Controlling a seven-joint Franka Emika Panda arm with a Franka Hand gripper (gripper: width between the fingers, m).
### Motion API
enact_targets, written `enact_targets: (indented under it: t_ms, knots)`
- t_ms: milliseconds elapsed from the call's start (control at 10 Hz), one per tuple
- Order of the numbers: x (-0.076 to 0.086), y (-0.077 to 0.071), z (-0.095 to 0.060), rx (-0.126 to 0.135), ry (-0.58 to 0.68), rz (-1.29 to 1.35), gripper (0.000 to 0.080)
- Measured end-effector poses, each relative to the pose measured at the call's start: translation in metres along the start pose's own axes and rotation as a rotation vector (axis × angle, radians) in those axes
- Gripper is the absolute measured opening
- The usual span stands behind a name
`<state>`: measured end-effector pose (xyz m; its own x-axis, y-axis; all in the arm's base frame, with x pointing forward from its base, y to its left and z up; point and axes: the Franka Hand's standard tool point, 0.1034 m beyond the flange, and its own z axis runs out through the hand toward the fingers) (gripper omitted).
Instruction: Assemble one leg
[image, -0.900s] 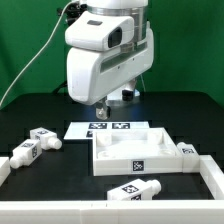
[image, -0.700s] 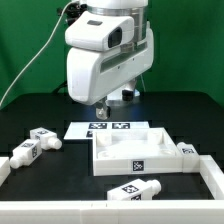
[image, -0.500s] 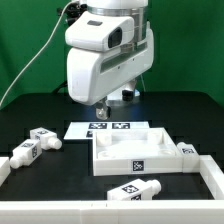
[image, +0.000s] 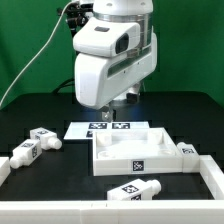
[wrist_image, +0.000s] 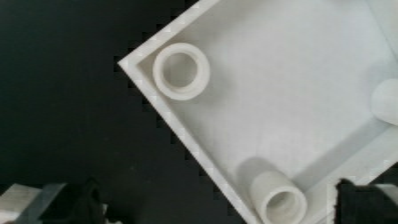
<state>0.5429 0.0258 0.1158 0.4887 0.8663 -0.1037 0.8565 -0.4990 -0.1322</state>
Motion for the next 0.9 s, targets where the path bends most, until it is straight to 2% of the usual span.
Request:
enact_targets:
  t_ms: [100, 200, 300, 400, 500, 900]
  knots:
    - [-0.001, 0.0, 0.004, -0.031, 0.027, -0.064, 0.0649]
    - [-0.005, -0.008, 0.008, -0.06, 0.041, -0.193, 0.0649]
    - [-0.005, -0.018, 0.011, -0.055, 0.029, -0.286, 0.0649]
    - [-0.005, -0.024, 0.011, -0.065, 0.029, -0.302, 0.0649]
    - [-0.012, -0.027, 0.009, -0.078, 0.035, -0.294, 0.0649]
    - [-0.013, -0.028, 0.014, -0.071, 0.032, -0.294, 0.0649]
